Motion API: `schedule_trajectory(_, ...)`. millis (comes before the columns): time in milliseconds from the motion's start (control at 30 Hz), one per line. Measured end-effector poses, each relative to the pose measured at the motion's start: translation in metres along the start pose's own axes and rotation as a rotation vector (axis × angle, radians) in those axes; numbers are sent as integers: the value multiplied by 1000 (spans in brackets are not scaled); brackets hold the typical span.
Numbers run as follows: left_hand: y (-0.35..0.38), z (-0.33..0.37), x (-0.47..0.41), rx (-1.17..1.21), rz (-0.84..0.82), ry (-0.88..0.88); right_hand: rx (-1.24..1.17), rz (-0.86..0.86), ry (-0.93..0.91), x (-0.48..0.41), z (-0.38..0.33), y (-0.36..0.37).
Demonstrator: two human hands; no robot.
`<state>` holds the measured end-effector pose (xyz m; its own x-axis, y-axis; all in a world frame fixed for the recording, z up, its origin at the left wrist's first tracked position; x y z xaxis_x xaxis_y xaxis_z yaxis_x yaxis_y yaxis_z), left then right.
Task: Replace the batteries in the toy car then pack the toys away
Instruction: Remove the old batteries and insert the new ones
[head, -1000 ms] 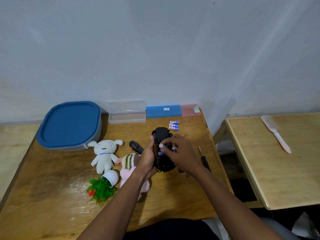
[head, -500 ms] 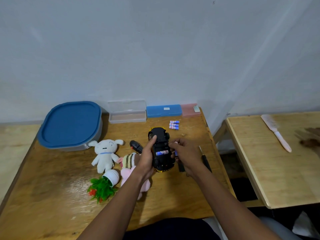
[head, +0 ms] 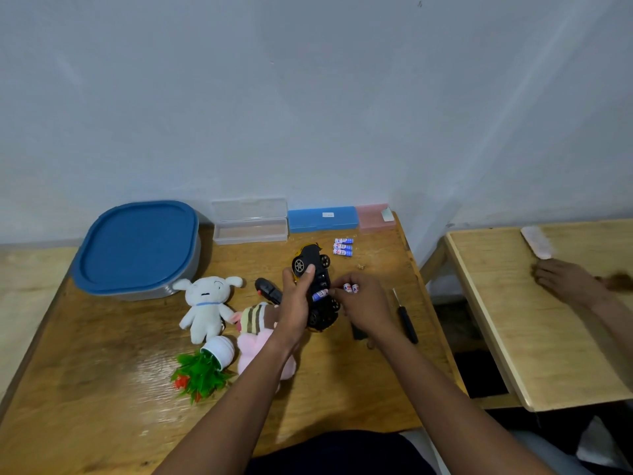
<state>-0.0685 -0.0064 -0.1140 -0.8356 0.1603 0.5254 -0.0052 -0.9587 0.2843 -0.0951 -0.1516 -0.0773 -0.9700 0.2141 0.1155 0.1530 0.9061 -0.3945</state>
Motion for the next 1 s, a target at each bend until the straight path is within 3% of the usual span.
schedule_trajectory(267, -3, -8, -4, 122, -50, -69, -167, -116, 4, 0, -5, 5)
schedule_trajectory(400, -3, -21, -6, 170, -83, -188, -88, -205, -61, -2, -10, 6)
schedule_trajectory(633, 5, -24, -5, 156, -172, -237, 55, -273, -152, -6, -15, 6)
schedule_trajectory(833, 1, -24, -12, 190, -102, -239, -3, -196, -255, -1, -26, 1)
schedule_trajectory(1000, 3, -25, -12, 119, -74, -234, -192, -33, -69, -1, -8, -10)
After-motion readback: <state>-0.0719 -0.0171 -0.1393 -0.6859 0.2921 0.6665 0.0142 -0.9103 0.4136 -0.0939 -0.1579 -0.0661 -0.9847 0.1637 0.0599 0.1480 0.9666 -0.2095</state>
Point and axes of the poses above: each hand's wrist, its own x-axis away from the middle knuckle, its own y-axis out of the palm, z = x × y, the point moved 9 cm from there along -x, towards the middle knuckle, and after that the axes turned 11 degrees about -y, right-handed, at the moved point
